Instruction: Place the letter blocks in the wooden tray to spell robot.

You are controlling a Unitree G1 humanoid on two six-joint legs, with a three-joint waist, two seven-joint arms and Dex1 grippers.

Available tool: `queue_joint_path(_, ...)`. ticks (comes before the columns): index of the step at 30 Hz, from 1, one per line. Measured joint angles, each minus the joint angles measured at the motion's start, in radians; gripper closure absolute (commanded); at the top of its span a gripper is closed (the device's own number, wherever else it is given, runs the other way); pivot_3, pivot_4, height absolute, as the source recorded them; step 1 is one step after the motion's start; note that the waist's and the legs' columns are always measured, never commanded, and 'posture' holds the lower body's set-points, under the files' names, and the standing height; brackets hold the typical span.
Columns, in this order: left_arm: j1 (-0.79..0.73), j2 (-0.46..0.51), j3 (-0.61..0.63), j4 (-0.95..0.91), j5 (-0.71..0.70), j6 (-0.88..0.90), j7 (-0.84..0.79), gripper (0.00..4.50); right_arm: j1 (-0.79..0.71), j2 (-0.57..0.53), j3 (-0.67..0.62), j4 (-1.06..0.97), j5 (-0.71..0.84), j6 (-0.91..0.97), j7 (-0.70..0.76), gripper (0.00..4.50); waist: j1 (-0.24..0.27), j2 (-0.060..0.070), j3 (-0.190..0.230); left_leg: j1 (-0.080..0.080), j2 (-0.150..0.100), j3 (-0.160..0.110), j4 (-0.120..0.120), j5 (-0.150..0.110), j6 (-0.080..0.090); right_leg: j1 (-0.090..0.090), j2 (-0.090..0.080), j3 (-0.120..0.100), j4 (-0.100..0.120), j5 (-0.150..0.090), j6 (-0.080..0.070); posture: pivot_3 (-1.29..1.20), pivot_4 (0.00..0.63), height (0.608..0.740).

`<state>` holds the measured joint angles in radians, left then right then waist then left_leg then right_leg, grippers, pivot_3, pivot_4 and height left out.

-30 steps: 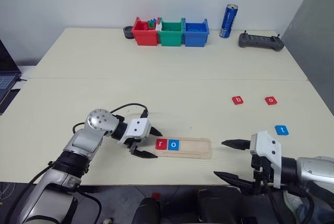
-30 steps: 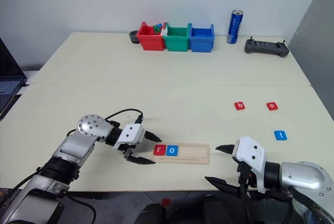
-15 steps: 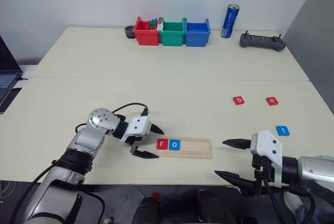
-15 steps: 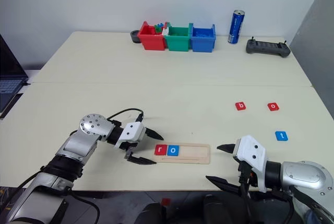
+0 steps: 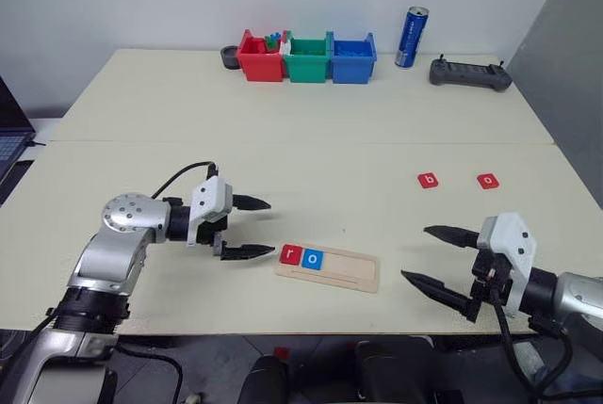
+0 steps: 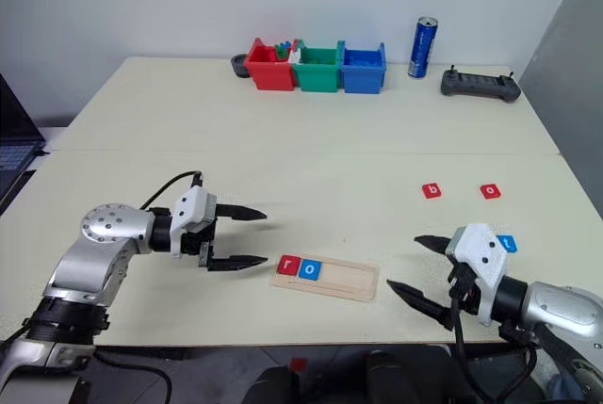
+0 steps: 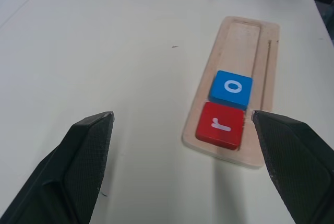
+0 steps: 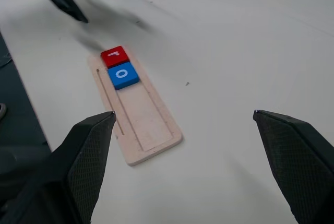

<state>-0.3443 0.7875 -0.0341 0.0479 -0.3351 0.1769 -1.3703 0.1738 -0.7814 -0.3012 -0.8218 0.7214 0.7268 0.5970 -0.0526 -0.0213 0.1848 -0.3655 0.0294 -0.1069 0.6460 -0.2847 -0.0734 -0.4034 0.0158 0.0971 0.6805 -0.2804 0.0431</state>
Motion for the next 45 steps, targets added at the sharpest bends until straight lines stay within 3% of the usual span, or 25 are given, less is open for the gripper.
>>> queue_joint_path(6, -0.003, 0.025, 0.009, -0.082, -0.068, 0.083, -0.019, 0.03, -0.17, 0.07, 0.068, 0.136, -0.091, 0.073, -0.196, 0.0, -0.001, 0.0, 0.0, 0.0, 0.0, 0.0, 0.0, 0.0, 0.0, -0.001, 0.0, 0.0, 0.0, 0.0, 0.0, 0.0, 0.15, 0.74)
queue_joint_path(14, -0.015, 0.026, -0.001, -0.208, -0.115, 0.17, -0.006, 0.03, -0.492, 0.268, 0.223, 0.543, -0.305, 0.082, -0.396, 0.0, -0.008, 0.001, 0.001, -0.001, 0.0, 0.001, -0.001, 0.0, 0.0, -0.002, 0.0, 0.001, 0.0, 0.003, -0.005, 0.0, 0.15, 0.74)
queue_joint_path(23, 0.037, 0.042, -0.002, -0.257, -0.125, 0.186, -0.008, 0.03, -0.653, 0.332, 0.29, 0.966, -0.454, -0.096, -0.353, 0.0, -0.008, 0.002, 0.002, -0.001, 0.0, 0.001, -0.002, 0.0, 0.001, -0.002, 0.0, 0.0, 0.0, 0.003, -0.006, 0.0, 0.15, 0.74)
queue_joint_path(33, 0.064, 0.049, -0.002, -0.248, -0.113, 0.132, -0.016, 0.03, -0.701, 0.359, 0.253, 1.07, -0.485, -0.143, -0.341, 0.0, -0.009, 0.002, 0.002, -0.001, 0.0, 0.001, -0.001, 0.0, 0.001, -0.002, 0.0, 0.0, 0.001, 0.003, -0.006, 0.0, 0.15, 0.74)
queue_joint_path(42, 0.075, 0.043, -0.012, -0.17, -0.088, 0.031, -0.043, 0.0, -0.718, 0.362, 0.225, 1.1, -0.501, -0.131, -0.329, 2.97, -0.009, 0.002, 0.002, -0.001, 0.0, 0.001, -0.001, 0.0, 0.001, -0.002, 0.0, 0.0, 0.001, 0.003, -0.006, 0.0, 0.15, 0.74)
queue_joint_path(45, 0.077, 0.04, -0.02, -0.156, -0.084, 0.012, -0.051, 0.0, -0.691, 0.36, 0.224, 1.049, -0.505, -0.117, -0.325, 3.03, -0.008, 0.002, 0.002, -0.001, 0.0, 0.0, -0.001, 0.0, 0.001, -0.002, 0.0, 0.0, 0.001, 0.003, -0.006, 0.0, 0.15, 0.74)
